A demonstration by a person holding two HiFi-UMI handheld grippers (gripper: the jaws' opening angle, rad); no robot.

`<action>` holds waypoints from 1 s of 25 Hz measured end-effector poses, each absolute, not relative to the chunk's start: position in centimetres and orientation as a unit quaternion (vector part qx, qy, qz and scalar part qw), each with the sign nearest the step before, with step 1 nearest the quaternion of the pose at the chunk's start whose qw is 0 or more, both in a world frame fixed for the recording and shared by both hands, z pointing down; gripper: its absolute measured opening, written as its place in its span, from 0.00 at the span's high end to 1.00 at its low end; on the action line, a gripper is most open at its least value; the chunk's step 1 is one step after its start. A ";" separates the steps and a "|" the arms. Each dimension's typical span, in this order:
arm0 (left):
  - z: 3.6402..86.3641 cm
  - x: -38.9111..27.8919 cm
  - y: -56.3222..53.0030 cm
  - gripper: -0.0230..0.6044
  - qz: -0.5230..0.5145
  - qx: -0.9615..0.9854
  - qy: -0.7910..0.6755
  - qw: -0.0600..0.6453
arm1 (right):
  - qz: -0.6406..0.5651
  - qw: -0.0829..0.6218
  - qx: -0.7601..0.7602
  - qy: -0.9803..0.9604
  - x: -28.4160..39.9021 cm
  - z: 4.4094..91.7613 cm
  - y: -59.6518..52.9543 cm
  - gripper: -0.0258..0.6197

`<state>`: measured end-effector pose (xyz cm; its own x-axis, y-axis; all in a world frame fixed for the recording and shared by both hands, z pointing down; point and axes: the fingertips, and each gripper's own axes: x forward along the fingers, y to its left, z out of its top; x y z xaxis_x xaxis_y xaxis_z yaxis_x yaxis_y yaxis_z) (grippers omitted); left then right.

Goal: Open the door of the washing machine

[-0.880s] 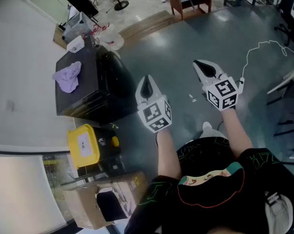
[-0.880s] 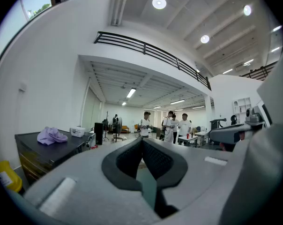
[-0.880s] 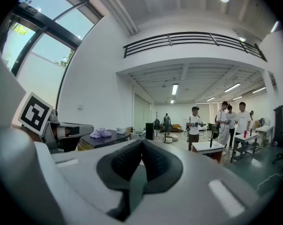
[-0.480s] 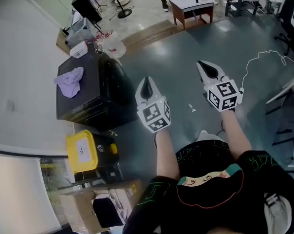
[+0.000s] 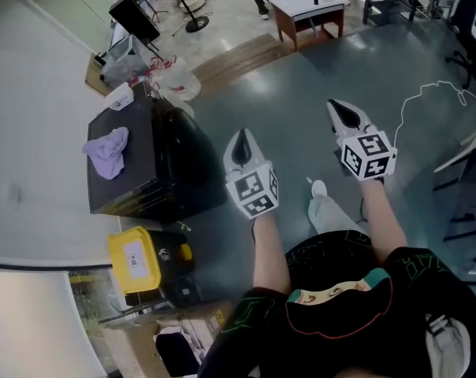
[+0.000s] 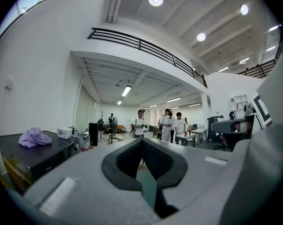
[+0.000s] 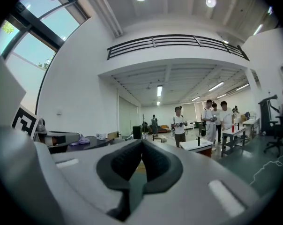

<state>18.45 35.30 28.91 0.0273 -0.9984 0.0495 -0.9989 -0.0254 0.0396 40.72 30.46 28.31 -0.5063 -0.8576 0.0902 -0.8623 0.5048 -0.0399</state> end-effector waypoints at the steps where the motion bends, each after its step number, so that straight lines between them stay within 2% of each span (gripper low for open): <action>1: 29.2 18.8 34.0 0.95 0.009 0.717 -0.696 0.032 | 0.044 0.030 0.495 -0.867 40.8 28.7 29.2 0.96; 12: 30.6 20.0 15.7 0.95 0.055 0.713 -0.697 0.058 | 0.092 0.029 0.477 -0.873 41.1 30.7 10.3 0.96; 19: 30.6 22.0 5.8 0.95 0.086 0.725 -0.683 0.034 | 0.112 0.022 0.478 -0.871 42.2 31.7 -0.3 0.96; 25: 30.8 18.4 1.9 0.95 0.082 0.702 -0.707 0.032 | 0.110 0.021 0.458 -0.882 39.1 32.1 -5.6 0.96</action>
